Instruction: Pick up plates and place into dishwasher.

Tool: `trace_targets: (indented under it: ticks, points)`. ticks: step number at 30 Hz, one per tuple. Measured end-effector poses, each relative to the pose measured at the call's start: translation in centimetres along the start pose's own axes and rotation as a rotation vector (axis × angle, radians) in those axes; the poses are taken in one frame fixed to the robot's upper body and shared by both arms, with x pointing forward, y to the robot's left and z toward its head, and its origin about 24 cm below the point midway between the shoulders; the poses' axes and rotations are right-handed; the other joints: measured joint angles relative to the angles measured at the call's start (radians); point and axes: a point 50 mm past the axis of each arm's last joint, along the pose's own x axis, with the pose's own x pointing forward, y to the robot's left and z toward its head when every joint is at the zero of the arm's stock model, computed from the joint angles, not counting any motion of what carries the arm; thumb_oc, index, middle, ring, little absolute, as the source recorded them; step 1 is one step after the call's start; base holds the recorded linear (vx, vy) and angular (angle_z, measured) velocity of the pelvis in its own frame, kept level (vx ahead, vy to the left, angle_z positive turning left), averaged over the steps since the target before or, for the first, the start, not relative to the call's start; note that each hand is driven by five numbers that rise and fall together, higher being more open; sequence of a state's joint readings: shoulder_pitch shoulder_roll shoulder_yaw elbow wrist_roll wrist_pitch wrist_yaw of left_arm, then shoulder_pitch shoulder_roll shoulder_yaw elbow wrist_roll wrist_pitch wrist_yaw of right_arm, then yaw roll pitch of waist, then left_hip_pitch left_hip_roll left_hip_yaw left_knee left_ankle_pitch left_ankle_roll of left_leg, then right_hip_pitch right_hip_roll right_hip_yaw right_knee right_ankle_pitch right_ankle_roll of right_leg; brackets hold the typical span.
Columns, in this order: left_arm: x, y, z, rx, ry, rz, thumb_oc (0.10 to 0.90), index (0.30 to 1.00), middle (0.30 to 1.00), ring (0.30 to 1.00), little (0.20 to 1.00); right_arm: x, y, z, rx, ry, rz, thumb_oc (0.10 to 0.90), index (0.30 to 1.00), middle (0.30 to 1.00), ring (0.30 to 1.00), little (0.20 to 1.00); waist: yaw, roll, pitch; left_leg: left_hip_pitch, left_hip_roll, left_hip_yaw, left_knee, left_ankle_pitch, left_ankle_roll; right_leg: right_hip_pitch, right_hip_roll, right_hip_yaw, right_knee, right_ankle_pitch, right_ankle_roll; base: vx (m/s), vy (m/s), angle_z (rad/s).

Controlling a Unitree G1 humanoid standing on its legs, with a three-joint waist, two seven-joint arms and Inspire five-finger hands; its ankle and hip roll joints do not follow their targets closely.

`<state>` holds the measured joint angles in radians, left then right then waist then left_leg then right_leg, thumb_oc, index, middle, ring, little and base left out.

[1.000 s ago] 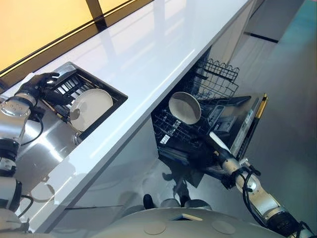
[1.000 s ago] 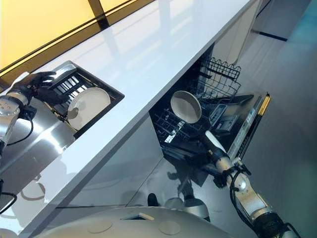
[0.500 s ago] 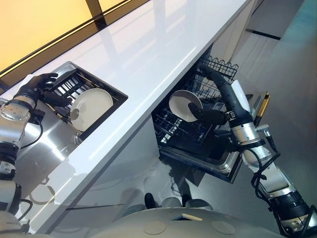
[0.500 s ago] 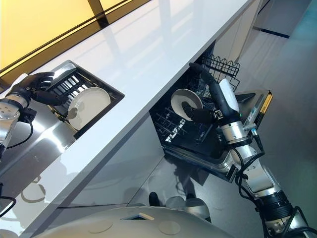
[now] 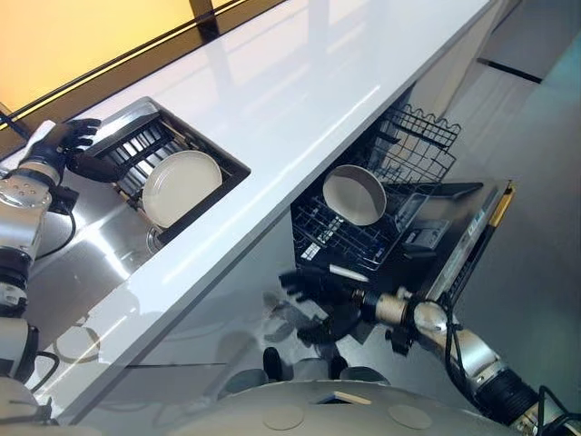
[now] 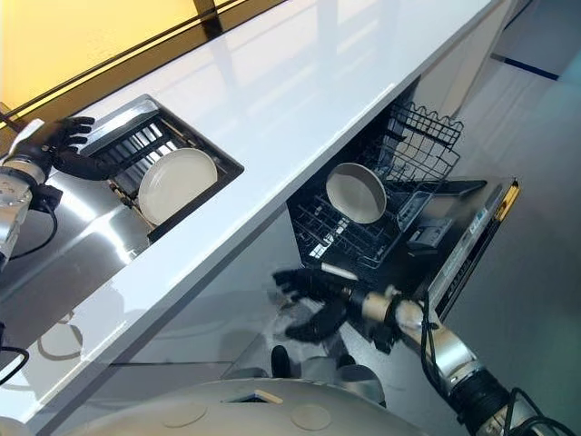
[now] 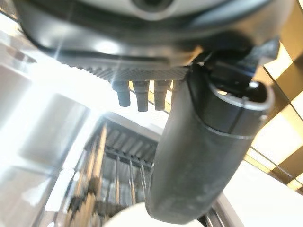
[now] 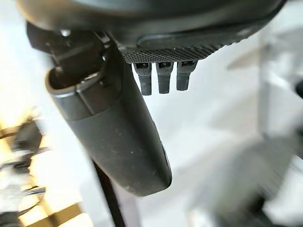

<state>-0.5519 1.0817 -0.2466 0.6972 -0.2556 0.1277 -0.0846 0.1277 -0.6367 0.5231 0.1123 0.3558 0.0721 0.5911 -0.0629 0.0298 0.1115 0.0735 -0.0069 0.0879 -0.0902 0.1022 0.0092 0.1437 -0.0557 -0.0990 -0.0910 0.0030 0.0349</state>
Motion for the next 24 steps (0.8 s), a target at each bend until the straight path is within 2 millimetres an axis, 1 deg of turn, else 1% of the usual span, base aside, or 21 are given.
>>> trace_targets:
  ticks: [3, 5, 8, 10, 12, 14, 17, 20, 24]
  points:
    - [0.0, 0.6, 0.3, -0.015, -0.009, 0.035, 0.800, 0.900, 0.900, 0.900, 0.900, -0.3, -0.6, -2.6, 0.055, 0.094, -0.057, 0.800, 0.900, 0.900, 0.900, 0.900, 0.002, -0.019, -0.002, -0.001, 0.000, -0.003, -0.003, 0.000, 0.000, 0.001, -0.001, -0.004, 0.000, 0.000, 0.000, 0.00, -0.035, 0.03]
    - [0.0, 0.6, 0.4, -0.017, -0.010, 0.042, 0.800, 0.900, 0.900, 0.900, 0.900, -0.4, -0.8, -4.2, 0.097, 0.149, -0.111, 0.800, 0.900, 0.900, 0.900, 0.900, 0.003, -0.025, -0.002, -0.003, 0.000, -0.006, -0.003, 0.000, 0.000, 0.000, -0.001, -0.009, 0.000, -0.001, 0.001, 0.01, -0.035, 0.05]
    - [0.0, 0.6, 0.4, -0.017, -0.005, 0.043, 0.800, 0.900, 0.900, 0.900, 0.900, -0.2, -0.8, -6.8, 0.171, 0.229, -0.203, 0.800, 0.900, 0.900, 0.900, 0.900, 0.004, -0.026, -0.002, -0.004, -0.001, -0.010, -0.003, 0.001, 0.001, 0.001, -0.001, -0.014, 0.000, 0.000, 0.000, 0.01, -0.017, 0.05]
    - [0.0, 0.5, 0.5, -0.016, 0.000, 0.044, 0.800, 0.900, 0.900, 0.900, 0.900, 0.0, -0.8, -9.2, 0.181, 0.320, -0.299, 0.800, 0.900, 0.900, 0.900, 0.900, 0.006, -0.026, -0.002, -0.004, -0.002, -0.015, -0.002, 0.003, 0.002, 0.003, -0.002, -0.021, 0.000, 0.000, 0.000, 0.03, -0.002, 0.04]
    - [0.0, 0.5, 0.4, -0.017, 0.002, 0.042, 0.800, 0.900, 0.900, 0.900, 0.900, 0.2, -1.0, -10.5, 0.193, 0.379, -0.367, 0.800, 0.900, 0.900, 0.900, 0.900, 0.008, -0.025, -0.002, -0.004, -0.003, -0.016, -0.002, 0.003, 0.003, 0.003, -0.002, -0.022, 0.000, 0.000, 0.000, 0.05, 0.002, 0.02]
    - [0.2, 0.3, 0.9, -0.031, 0.008, 0.033, 0.800, 0.900, 0.900, 0.900, 0.900, 0.5, -1.4, -10.6, 0.080, 0.420, -0.420, 0.800, 0.900, 0.900, 0.900, 0.900, 0.008, -0.025, -0.002, -0.004, -0.004, -0.024, -0.003, 0.005, 0.003, 0.006, -0.003, -0.025, 0.000, 0.000, 0.000, 0.07, 0.010, 0.06]
    - [0.6, -0.1, 2.2, -0.029, -0.003, -0.017, 0.800, 0.900, 0.900, 0.900, 0.900, 1.0, -1.8, -10.6, -0.043, 0.468, -0.449, 0.800, 0.900, 0.900, 0.900, 0.900, 0.016, -0.024, -0.002, -0.002, -0.005, -0.034, -0.003, 0.007, 0.004, 0.012, -0.004, -0.031, 0.000, 0.000, 0.000, 0.09, 0.037, 0.10]
    - [0.7, -0.7, 2.3, -0.027, -0.002, -0.077, 0.800, 0.900, 0.900, 0.900, 0.900, 1.1, -1.5, -11.1, -0.068, 0.501, -0.471, 0.800, 0.900, 0.900, 0.900, 0.900, 0.013, -0.012, -0.006, 0.005, -0.011, -0.041, -0.004, 0.007, 0.005, 0.022, -0.007, -0.036, 0.000, -0.002, 0.002, 0.10, 0.077, 0.07]
    - [0.7, -0.9, 2.4, -0.029, -0.004, -0.103, 0.800, 0.900, 0.900, 0.900, 0.900, 1.1, -0.9, -11.6, -0.067, 0.498, -0.500, 0.800, 0.900, 0.900, 0.900, 0.900, 0.008, 0.001, -0.009, 0.006, -0.012, -0.040, -0.004, 0.009, 0.007, 0.022, -0.009, -0.034, 0.000, -0.002, 0.002, 0.08, 0.111, 0.00]
